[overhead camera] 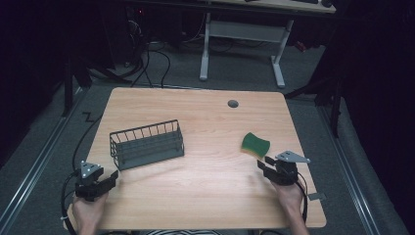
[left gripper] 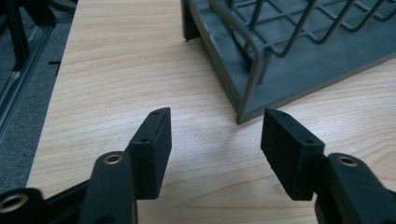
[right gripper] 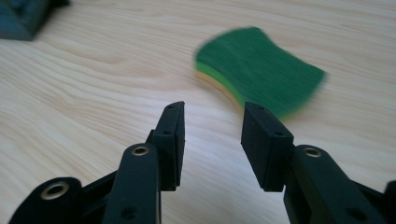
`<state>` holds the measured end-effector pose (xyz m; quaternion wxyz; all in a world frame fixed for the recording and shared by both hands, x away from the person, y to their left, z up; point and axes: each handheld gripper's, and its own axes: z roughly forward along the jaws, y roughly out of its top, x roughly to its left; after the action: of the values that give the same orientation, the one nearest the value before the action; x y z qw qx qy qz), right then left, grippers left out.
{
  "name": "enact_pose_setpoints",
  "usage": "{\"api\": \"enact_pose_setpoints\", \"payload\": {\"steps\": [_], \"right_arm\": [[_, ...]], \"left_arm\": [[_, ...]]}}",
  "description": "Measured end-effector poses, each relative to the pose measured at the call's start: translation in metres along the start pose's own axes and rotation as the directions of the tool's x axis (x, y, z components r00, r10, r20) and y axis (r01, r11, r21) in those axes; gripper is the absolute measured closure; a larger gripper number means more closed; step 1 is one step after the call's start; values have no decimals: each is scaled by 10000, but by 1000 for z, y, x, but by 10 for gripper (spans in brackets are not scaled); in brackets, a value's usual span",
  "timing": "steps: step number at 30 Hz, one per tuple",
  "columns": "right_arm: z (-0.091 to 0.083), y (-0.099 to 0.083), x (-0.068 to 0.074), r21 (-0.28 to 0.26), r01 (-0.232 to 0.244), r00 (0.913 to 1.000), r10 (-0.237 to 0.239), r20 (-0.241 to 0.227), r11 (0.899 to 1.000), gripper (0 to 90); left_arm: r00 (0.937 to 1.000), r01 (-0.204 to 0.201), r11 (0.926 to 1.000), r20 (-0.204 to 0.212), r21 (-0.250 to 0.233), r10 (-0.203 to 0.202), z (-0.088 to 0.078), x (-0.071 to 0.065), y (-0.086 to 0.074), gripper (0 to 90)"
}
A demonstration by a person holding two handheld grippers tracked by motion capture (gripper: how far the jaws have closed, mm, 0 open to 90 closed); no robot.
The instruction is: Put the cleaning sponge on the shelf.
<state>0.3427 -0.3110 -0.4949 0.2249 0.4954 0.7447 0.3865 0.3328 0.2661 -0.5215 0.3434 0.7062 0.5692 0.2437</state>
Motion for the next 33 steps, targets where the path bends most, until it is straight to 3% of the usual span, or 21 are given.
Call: {"api": "enact_pose_setpoints", "payload": {"steps": [4,5,7,14,16,21,22,24,25,29,33], "right_arm": [[15,15,17,35,331,9969,-327,-720,9994,607],[15,15,17,35,331,9969,-327,-720,9994,607],[30,27,30,108,523,9926,-508,-1099,9986,592],[56,46,50,246,602,9828,-549,-1762,9979,583],[70,54,61,304,672,9726,-587,-2248,9973,587],[86,64,77,489,958,9625,-800,-2594,9942,595],[97,70,88,566,1058,9532,-851,-2901,9928,597],[100,71,91,590,1114,9507,-891,-2969,9920,598],[108,75,99,581,1279,9443,-1037,-3122,9901,602],[119,78,110,710,1296,9340,-978,-3436,9890,604],[130,84,126,757,1617,9240,-1240,-3618,9839,608]], "left_arm": [[9999,-88,10000,56,36,88,2,-5,9,473],[9999,-88,10000,56,36,88,2,-5,9,478],[9999,-56,10000,100,13,56,3,-8,12,490],[9995,-205,9996,261,174,200,8,-13,18,526],[9993,-207,9996,299,179,201,11,-14,20,538],[9994,-108,9997,339,234,100,14,-15,20,558],[9994,-113,9996,336,274,104,15,-15,20,570],[9992,-135,9995,373,291,125,15,-15,21,573],[9991,-192,9994,371,295,181,17,-16,23,582],[9990,-152,9995,417,262,141,18,-17,24,594],[9987,-122,9994,495,315,106,21,-18,24,611]]}}
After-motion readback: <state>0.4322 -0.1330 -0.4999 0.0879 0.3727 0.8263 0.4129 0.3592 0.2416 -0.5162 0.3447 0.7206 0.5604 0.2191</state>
